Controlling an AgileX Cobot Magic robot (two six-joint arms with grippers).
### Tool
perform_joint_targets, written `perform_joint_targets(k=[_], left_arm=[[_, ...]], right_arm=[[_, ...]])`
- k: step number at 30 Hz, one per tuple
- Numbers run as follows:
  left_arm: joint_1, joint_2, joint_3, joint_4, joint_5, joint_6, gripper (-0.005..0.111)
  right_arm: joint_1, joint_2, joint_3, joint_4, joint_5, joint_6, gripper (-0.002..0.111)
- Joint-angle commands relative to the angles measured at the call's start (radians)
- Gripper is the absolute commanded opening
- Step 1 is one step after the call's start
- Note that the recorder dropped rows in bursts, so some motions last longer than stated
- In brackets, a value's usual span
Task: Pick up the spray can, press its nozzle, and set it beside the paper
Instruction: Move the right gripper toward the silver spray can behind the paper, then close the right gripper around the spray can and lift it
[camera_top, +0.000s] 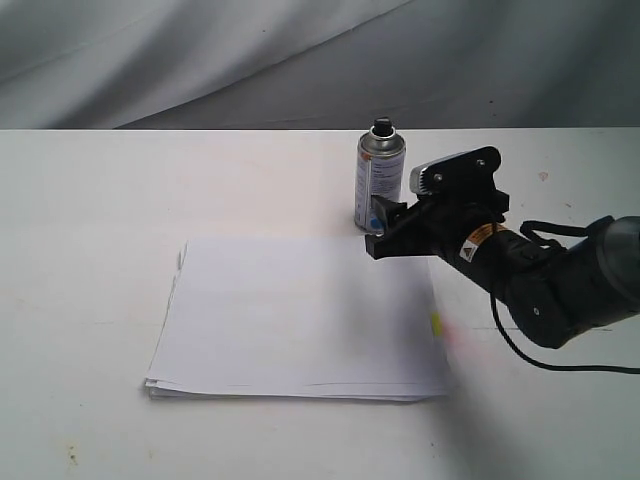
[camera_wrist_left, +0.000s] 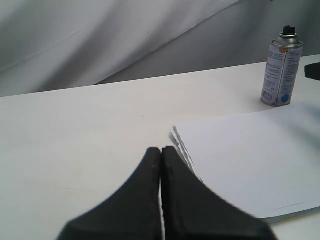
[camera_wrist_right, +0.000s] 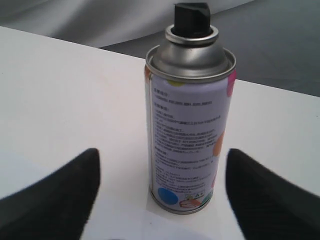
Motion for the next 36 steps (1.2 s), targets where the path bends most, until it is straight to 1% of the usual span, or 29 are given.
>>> perform_joint_targets(k=[1,3,18,24,28,34,36], left_arm=[[0.002,-0.005,0.005,-0.001,-0.012,-0.004,0.000],[0.002,-0.005,0.005,-0.001,-0.012,-0.004,0.000],[0.002,-0.005,0.005,-0.001,-0.012,-0.004,0.000],[0.002,-0.005,0.005,-0.001,-0.012,-0.004,0.000],[0.002,-0.005,0.005,-0.001,-0.012,-0.004,0.000],[0.002,-0.005,0.005,-0.001,-0.012,-0.004,0.000],[0.002,-0.005,0.005,-0.001,-0.012,-0.004,0.000]], right_arm=[[-0.004,0.001,-0.003,0.001,-0.014,-0.017,0.085],[-0.004,0.001,-0.003,0.001,-0.014,-0.017,0.088],[-0.004,0.010,-0.003,0.055,-0.029,-0.017,0.089],[-0.004,0.070,-0.003,0.061,-0.113,-0.017,0.100],[-0.004,0.089,-0.007,0.065,-0.162,-0.017,0.105],[-0.004,0.093,-0.079,0.073,-0.053,-0.017,0.105],[-0.004,0.107,-0.102,0.073,-0.046,-0.017,0.105]])
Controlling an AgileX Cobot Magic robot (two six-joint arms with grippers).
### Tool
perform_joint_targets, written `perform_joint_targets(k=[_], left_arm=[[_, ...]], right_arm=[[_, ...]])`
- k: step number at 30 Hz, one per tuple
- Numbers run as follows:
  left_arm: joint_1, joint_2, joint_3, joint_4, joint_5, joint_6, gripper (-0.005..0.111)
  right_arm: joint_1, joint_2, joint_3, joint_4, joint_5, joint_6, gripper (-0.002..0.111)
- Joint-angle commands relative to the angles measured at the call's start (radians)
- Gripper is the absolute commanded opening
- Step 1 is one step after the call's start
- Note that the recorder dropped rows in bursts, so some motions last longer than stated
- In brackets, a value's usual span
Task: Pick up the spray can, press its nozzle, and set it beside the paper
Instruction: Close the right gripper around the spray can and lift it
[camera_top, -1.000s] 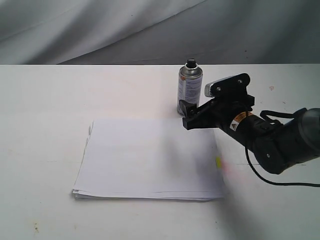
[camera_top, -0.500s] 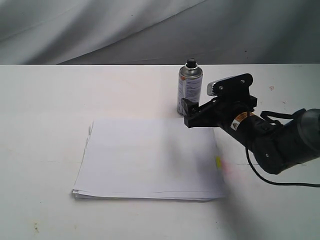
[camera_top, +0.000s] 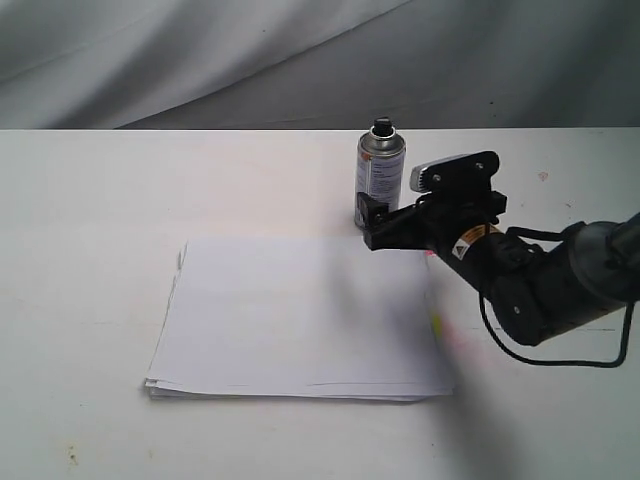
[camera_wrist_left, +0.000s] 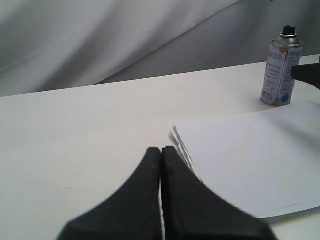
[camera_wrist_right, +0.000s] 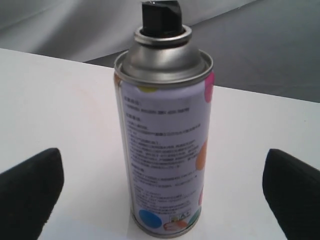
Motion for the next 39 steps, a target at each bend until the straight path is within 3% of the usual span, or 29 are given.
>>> perform_joint_targets(k=[1,14,23,39], left_arm=[[0.002,-0.005,0.005,-0.001,-0.012,-0.004,0.000],[0.002,-0.005,0.005,-0.001,-0.012,-0.004,0.000],[0.002,-0.005,0.005,-0.001,-0.012,-0.004,0.000],[0.002,-0.005,0.005,-0.001,-0.012,-0.004,0.000]], right_arm=[[-0.004,0.024,-0.052,0.007,0.035,-0.009,0.105],[-0.004,0.154,-0.205,0.007,0.048,-0.009,0.105],[-0.011,0.159,-0.212,0.028,0.030,-0.031,0.105],[-0.013,0.170,-0.270,0.026,0.102,-0.031,0.095]])
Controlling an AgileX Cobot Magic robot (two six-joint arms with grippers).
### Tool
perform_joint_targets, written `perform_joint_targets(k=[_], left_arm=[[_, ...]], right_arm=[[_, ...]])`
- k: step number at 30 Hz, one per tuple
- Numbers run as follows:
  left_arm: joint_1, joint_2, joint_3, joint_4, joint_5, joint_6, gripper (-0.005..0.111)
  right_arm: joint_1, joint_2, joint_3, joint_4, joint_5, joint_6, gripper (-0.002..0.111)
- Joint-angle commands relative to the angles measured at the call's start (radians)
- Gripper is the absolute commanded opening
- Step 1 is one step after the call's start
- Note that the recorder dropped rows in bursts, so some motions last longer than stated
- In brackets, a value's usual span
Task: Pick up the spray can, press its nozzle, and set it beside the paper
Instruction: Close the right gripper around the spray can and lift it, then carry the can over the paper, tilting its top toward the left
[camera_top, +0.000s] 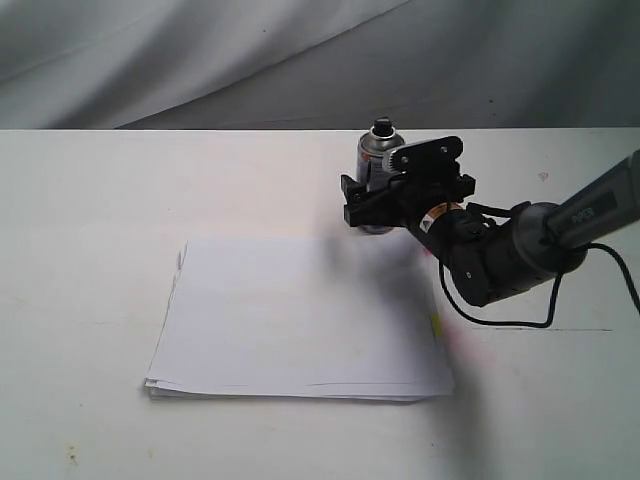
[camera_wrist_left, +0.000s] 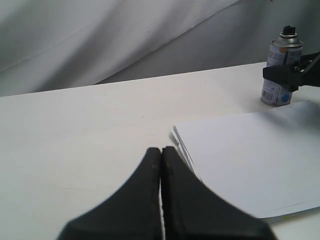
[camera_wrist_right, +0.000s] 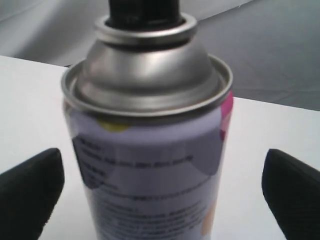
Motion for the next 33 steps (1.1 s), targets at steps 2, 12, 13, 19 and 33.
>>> perform_joint_targets(k=[2,12,13,19,33], left_arm=[[0.002,-0.005,0.005,-0.001,-0.012,-0.004,0.000],[0.002,-0.005,0.005,-0.001,-0.012,-0.004,0.000],[0.002,-0.005,0.005,-0.001,-0.012,-0.004,0.000],[0.002,-0.005,0.005,-0.001,-0.012,-0.004,0.000],[0.002,-0.005,0.005,-0.001,-0.012,-0.004,0.000]], right_arm=[[-0.009,0.000,-0.006,0.000,0.016,-0.006,0.089],[-0.009,0.000,-0.006,-0.011,0.020,-0.006,0.021],[-0.009,-0.002,-0.006,-0.011,0.020,-0.006,0.018],[-0.009,-0.175,-0.004,-0.070,0.277,-0.006,0.000],[0.025,-0.844,0.134,-0.290,0.924,-0.035,0.000]])
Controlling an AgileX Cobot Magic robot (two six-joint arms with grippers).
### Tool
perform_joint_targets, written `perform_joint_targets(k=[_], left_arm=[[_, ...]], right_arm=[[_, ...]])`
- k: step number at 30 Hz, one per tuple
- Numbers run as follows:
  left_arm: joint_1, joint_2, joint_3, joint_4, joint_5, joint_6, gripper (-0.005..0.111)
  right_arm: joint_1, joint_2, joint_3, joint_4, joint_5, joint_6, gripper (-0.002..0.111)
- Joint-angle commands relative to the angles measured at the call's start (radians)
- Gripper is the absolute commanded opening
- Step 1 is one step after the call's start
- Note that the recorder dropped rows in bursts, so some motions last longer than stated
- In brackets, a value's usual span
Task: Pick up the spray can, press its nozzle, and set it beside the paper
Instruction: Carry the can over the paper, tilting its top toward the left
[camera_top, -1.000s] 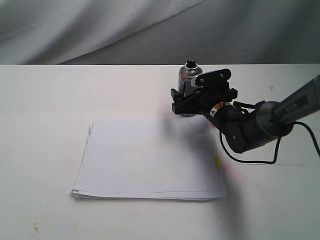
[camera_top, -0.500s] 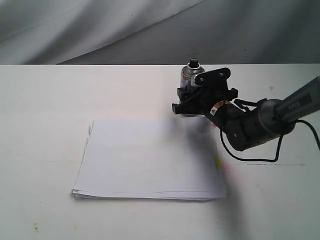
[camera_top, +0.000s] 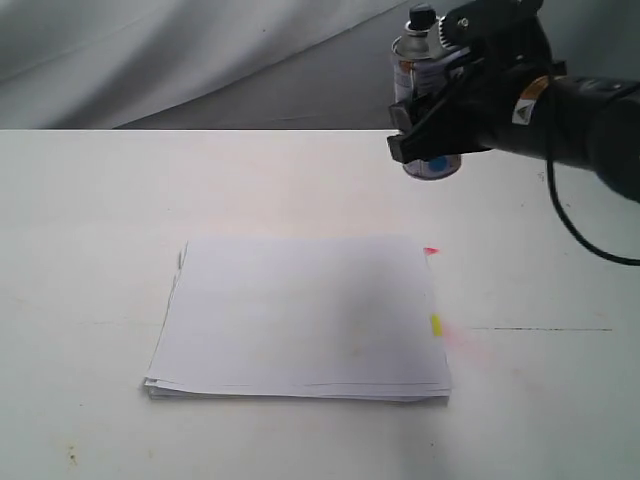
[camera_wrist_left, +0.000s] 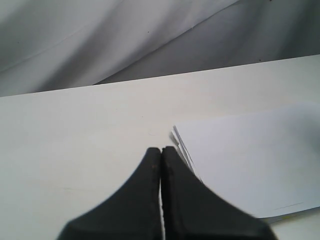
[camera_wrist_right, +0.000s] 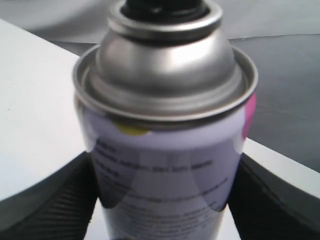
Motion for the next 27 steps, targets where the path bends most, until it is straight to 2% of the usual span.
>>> perform_joint_targets(k=[1,4,9,12,17,22,27], left_arm=[[0.002,-0.005,0.005,-0.001,-0.012,-0.004,0.000],[0.002,-0.005,0.005,-0.001,-0.012,-0.004,0.000],[0.002,-0.005,0.005,-0.001,-0.012,-0.004,0.000],[0.002,-0.005,0.005,-0.001,-0.012,-0.004,0.000],[0.002,-0.005,0.005,-0.001,-0.012,-0.004,0.000],[0.002,-0.005,0.005,-0.001,-0.012,-0.004,0.000],[0.002,-0.005,0.005,-0.001,-0.012,-0.004,0.000]], right_arm=[[0.020,-0.168,0.002,-0.151,0.238,0.034,0.000],[0.063,-0.261,0.002,-0.371,0.430,0.195,0.000],[0.145,-0.255,0.002,-0.631,0.504,0.348,0.000],[0.209,-0.186,0.002,-0.804,0.544,0.420,0.000],[0.230,-0.045,0.002,-1.107,0.569,0.669,0.000],[0.317,0.124,0.002,-1.525,0.664,1.007,0.000],[0.381,0.210,0.002,-1.596,0.798,1.080,0.000]])
